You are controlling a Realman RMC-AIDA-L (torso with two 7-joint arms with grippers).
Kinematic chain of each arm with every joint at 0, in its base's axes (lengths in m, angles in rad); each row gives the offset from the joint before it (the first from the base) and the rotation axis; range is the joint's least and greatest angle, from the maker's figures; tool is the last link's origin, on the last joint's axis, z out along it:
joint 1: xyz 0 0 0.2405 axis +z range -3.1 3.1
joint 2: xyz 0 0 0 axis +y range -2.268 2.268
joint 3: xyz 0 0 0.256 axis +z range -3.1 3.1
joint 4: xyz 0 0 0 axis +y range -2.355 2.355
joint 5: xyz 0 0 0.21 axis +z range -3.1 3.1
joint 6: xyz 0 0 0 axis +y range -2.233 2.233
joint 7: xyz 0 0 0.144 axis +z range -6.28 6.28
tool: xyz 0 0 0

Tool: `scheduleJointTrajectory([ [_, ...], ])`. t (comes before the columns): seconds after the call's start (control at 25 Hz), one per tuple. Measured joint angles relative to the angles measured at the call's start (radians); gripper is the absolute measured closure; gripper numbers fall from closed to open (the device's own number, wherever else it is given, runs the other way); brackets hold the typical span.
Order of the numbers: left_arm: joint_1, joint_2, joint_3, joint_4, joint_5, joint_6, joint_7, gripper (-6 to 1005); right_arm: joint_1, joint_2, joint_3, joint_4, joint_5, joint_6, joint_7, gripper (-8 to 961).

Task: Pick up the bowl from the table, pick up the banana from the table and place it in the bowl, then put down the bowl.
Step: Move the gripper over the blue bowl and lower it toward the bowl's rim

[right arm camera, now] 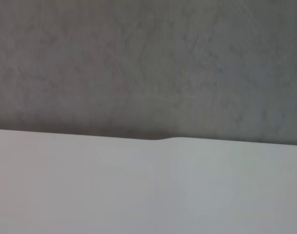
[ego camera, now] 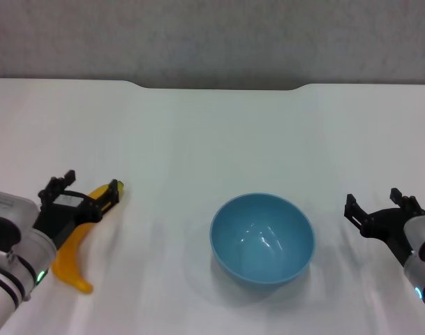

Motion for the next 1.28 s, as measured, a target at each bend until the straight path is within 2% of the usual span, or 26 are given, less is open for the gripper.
scheduleJointTrajectory([
  [0.24,0.011,-0.006,-0.007,0.029,-0.030,0.113,-0.005,115,0.003,0.001,-0.004,-0.007,0.000,0.025,0.000,73],
  [0.44,0.021,-0.007,-0.007,0.038,-0.086,0.117,-0.007,118,-0.003,0.001,-0.017,-0.028,-0.007,0.062,0.000,74],
  [0.64,0.023,-0.007,-0.007,0.058,-0.119,0.113,-0.010,121,-0.002,-0.003,-0.031,-0.072,-0.010,0.040,-0.006,74],
  [0.76,0.027,-0.006,-0.007,0.065,-0.129,0.112,-0.011,123,0.002,-0.007,-0.026,-0.135,-0.011,0.007,-0.079,74],
  [0.88,0.033,-0.005,-0.007,0.066,-0.129,0.112,-0.011,125,-0.012,-0.009,0.008,-0.248,-0.004,-0.014,-0.251,74],
  [0.96,0.034,-0.005,-0.007,0.066,-0.129,0.111,-0.011,126,-0.028,-0.009,0.049,-0.329,-0.003,-0.062,-0.376,73],
  [1.08,0.035,-0.005,-0.007,0.067,-0.129,0.110,-0.011,128,-0.052,-0.009,0.144,-0.455,-0.002,-0.218,-0.531,73],
  [1.28,0.037,-0.004,-0.007,0.068,-0.129,0.110,-0.011,131,-0.061,-0.010,0.331,-0.575,-0.001,-0.557,-0.578,73],
])
